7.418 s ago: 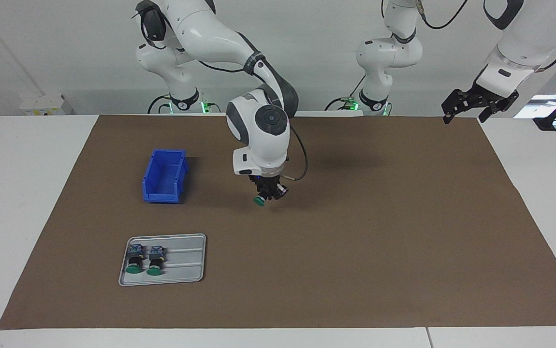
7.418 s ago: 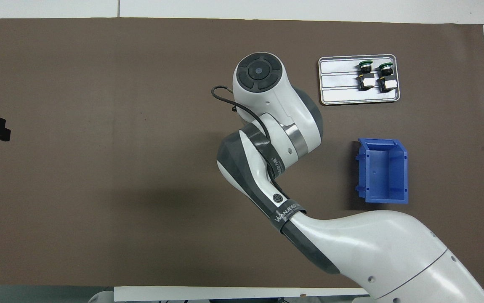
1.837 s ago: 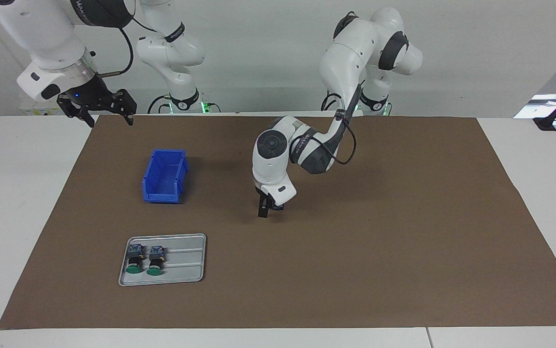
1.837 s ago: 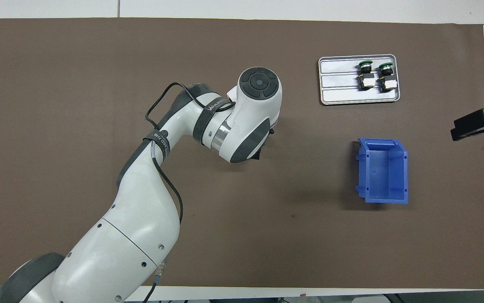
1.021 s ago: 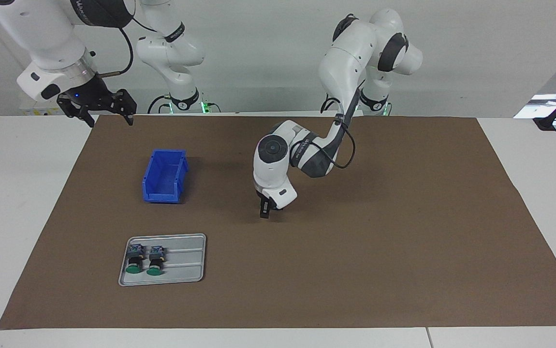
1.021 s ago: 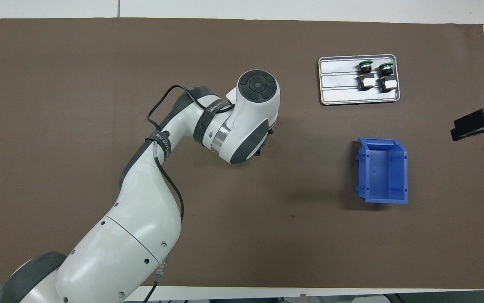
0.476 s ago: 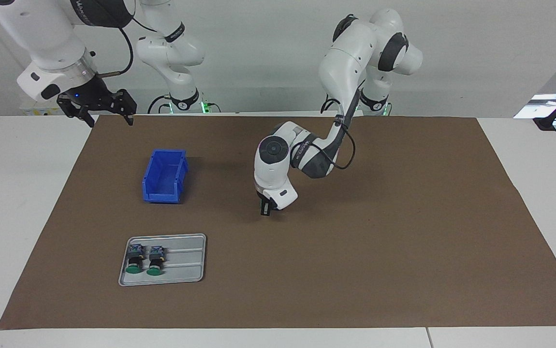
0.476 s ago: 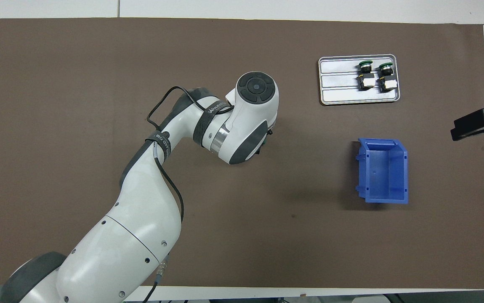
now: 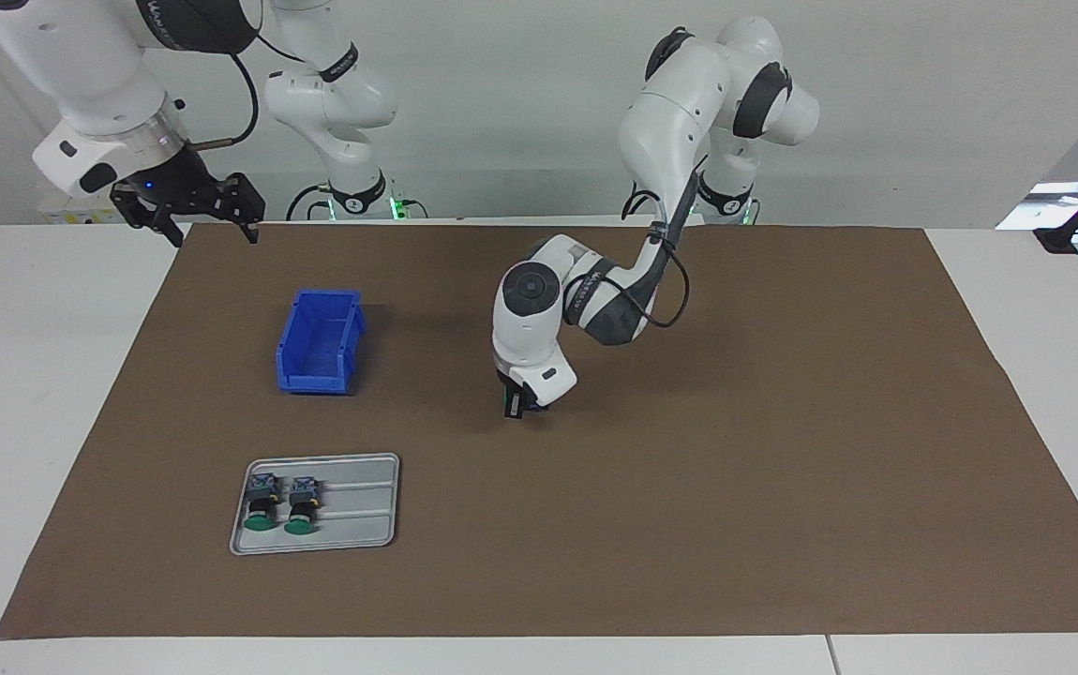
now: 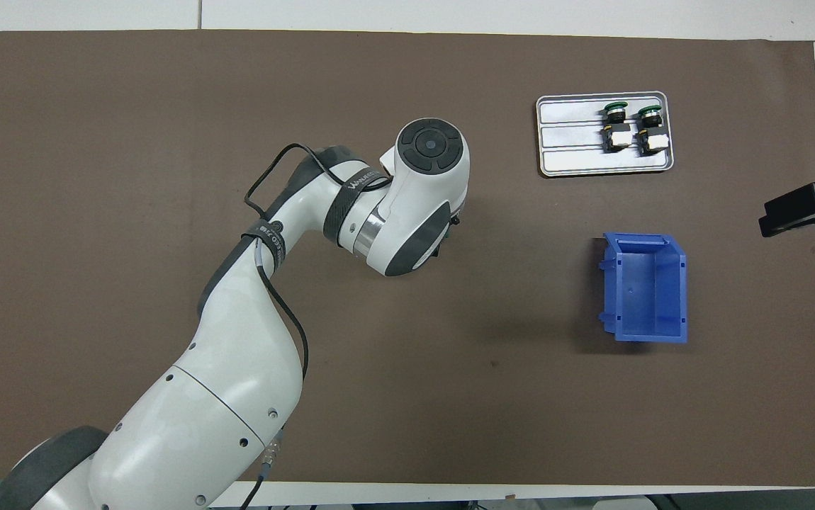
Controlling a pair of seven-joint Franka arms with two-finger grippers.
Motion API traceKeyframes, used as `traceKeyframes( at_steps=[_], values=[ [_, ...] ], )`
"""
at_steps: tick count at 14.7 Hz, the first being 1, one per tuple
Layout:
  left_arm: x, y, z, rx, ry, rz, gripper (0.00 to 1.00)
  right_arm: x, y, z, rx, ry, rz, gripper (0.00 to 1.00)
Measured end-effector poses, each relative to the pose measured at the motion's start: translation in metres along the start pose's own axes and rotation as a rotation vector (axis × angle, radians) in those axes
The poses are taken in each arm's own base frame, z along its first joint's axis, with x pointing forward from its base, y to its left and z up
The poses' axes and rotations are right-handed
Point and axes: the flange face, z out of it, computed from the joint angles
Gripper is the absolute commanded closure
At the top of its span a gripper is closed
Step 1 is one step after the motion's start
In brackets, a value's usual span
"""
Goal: Place and press button with both arms
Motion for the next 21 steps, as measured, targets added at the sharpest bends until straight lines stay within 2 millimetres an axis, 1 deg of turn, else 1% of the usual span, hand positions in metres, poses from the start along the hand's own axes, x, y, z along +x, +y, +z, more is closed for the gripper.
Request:
traceKeyframes(
  at_steps=[2,4,7,10,13,16,18,21],
  values=[
    [0.001,0.000,-0.023,-0.027,-0.011,0.008,0.99,0.000,0.000,0.000,0.000,0.000,0.000,0.01],
    [0.008,0.001,-0.041,-0.045,-0.019,0.006,0.98,0.000,0.000,0.000,0.000,0.000,0.000,0.01],
    [0.027,-0.001,-0.057,-0.048,-0.019,0.007,0.98,0.000,0.000,0.000,0.000,0.000,0.000,0.01],
    [0.055,-0.002,-0.068,-0.018,-0.076,0.035,0.98,0.000,0.000,0.000,0.000,0.000,0.000,0.01],
    [0.089,-0.011,-0.083,-0.012,-0.140,0.047,0.98,0.000,0.000,0.000,0.000,0.000,0.000,0.01],
    [0.119,-0.023,-0.086,-0.051,-0.244,0.018,0.96,0.000,0.000,0.000,0.000,0.000,0.000,0.01],
    [0.133,-0.030,-0.084,-0.065,-0.314,0.014,0.95,0.000,0.000,0.000,0.000,0.000,0.000,0.01],
    [0.153,-0.032,-0.080,-0.079,-0.397,0.022,0.95,0.000,0.000,0.000,0.000,0.000,0.000,0.01]
  ],
)
